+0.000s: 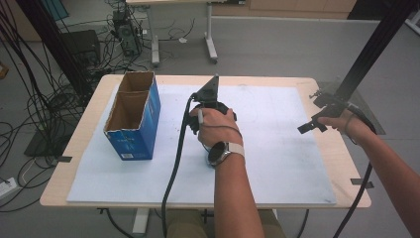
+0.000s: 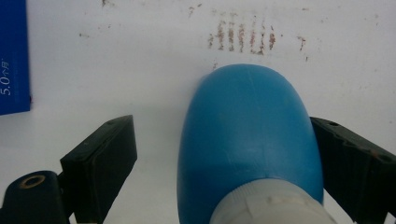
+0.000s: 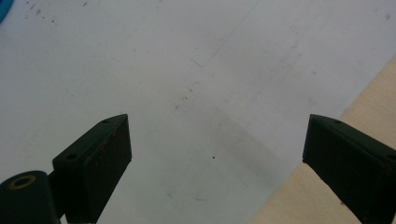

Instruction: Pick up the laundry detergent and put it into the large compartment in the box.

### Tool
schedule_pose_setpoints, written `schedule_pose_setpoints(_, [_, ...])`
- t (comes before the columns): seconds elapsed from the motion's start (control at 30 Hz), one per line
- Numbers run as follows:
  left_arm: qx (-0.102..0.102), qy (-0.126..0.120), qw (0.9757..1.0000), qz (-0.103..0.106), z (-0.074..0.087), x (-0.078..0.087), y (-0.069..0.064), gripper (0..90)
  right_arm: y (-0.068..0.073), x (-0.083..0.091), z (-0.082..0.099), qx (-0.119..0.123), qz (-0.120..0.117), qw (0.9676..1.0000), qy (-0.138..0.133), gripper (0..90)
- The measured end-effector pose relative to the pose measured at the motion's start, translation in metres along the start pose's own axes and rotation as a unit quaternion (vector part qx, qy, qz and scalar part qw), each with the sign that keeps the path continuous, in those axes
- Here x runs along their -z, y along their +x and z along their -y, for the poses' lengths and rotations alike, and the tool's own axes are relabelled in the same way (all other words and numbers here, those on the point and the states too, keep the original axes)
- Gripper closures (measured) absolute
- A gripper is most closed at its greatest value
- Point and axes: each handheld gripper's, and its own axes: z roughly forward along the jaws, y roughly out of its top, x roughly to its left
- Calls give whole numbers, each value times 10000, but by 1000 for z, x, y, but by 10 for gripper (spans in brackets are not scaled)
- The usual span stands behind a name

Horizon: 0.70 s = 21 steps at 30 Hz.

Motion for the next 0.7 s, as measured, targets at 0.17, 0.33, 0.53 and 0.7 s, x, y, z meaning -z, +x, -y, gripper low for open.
schedule_pose_setpoints(0.17, [-21,38,10000,10,0,-3,1,113,0,-1,0,-9,-1,10000,9,77])
schedule_pose_setpoints(0.33, [-25,30,10000,9,0,-5,1,119,1,-2,-1,-21,-7,10000,23,77])
schedule_pose_setpoints(0.53, [-52,38,10000,16,0,-6,1,144,0,-4,0,-17,-20,10000,32,78])
schedule_pose_setpoints(0.7, [-70,73,9999,56,-1,-6,1,191,0,-4,0,-37,-21,10000,26,77])
